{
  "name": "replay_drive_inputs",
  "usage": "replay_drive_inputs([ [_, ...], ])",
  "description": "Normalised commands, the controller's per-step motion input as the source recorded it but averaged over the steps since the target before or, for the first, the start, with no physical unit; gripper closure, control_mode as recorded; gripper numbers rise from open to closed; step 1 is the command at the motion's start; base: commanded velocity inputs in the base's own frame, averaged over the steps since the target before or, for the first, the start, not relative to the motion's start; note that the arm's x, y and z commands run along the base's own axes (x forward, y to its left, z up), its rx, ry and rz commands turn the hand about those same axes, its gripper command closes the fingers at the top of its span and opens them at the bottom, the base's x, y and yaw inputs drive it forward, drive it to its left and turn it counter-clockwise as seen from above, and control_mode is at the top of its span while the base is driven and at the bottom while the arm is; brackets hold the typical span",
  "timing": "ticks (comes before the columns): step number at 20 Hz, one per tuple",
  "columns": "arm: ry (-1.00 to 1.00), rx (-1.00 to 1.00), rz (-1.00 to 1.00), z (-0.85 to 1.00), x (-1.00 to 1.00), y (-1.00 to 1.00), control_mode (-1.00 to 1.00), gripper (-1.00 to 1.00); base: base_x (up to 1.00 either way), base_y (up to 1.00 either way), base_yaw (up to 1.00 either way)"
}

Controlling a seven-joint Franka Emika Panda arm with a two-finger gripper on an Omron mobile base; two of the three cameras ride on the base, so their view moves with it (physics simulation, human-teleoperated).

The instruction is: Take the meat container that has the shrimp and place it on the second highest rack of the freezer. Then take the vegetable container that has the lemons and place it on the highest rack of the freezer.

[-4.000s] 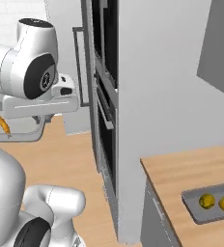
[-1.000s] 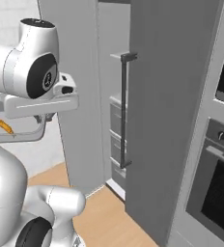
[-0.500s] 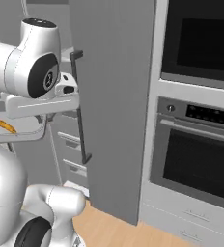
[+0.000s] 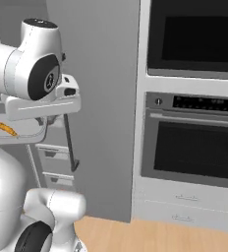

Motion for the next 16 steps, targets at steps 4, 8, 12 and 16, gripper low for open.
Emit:
replay_drive_inputs([
  [4, 0.00, 0.00, 0.00, 0.00, 0.00, 0.00, 1.00, 1.00, 0.00, 0.70, -0.38],
  [8, 0.00, 0.00, 0.00, 0.00, 0.00, 0.00, 1.00, 1.00, 0.06, 0.57, -0.14],
  [12, 0.00, 0.00, 0.00, 0.00, 0.00, 0.00, 1.00, 1.00, 0.26, 0.51, -0.04],
  [16, 0.00, 0.00, 0.00, 0.00, 0.00, 0.00, 1.00, 1.00, 0.38, 0.54, -0.07],
])
